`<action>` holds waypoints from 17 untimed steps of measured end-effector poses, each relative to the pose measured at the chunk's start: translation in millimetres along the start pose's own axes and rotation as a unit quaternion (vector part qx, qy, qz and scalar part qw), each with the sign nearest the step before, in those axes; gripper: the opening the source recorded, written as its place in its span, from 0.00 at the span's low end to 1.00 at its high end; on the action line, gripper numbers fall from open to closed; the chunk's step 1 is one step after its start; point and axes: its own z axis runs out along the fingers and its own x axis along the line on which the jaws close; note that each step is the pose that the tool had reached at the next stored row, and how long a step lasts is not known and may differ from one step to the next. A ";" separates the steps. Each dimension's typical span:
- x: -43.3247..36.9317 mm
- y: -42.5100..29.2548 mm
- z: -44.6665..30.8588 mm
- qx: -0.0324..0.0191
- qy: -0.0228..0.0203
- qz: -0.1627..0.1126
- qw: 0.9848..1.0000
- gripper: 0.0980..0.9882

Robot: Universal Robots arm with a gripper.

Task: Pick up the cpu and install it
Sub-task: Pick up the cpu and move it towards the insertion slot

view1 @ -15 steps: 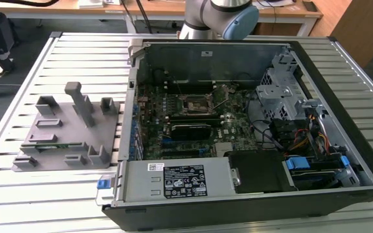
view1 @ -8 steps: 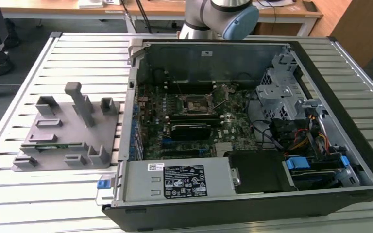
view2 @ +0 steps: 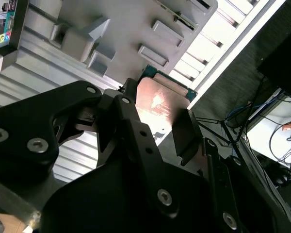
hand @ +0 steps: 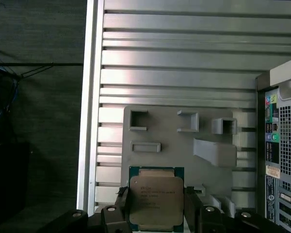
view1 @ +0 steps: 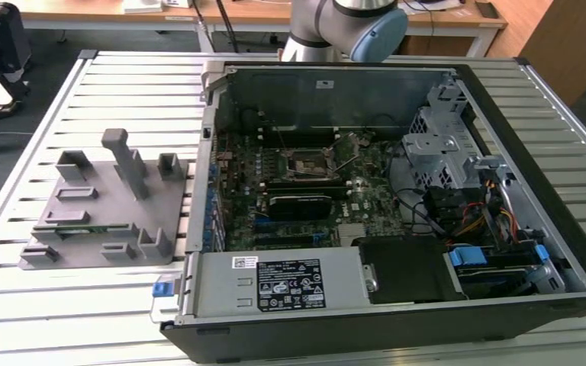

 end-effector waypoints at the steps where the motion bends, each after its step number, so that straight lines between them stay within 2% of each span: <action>1: -4.5 -0.1 0.0 0.000 0.000 0.000 1.000 0.49; 14: -63.4 -0.7 -0.2 0.000 0.000 0.000 1.000 0.49; 15: -68.3 -0.7 -0.2 0.000 0.000 0.000 1.000 0.49; 16: -77.3 -0.7 -0.3 0.000 0.000 0.000 1.000 0.49; 17: -81.8 -0.6 -0.3 0.000 0.000 0.000 1.000 0.49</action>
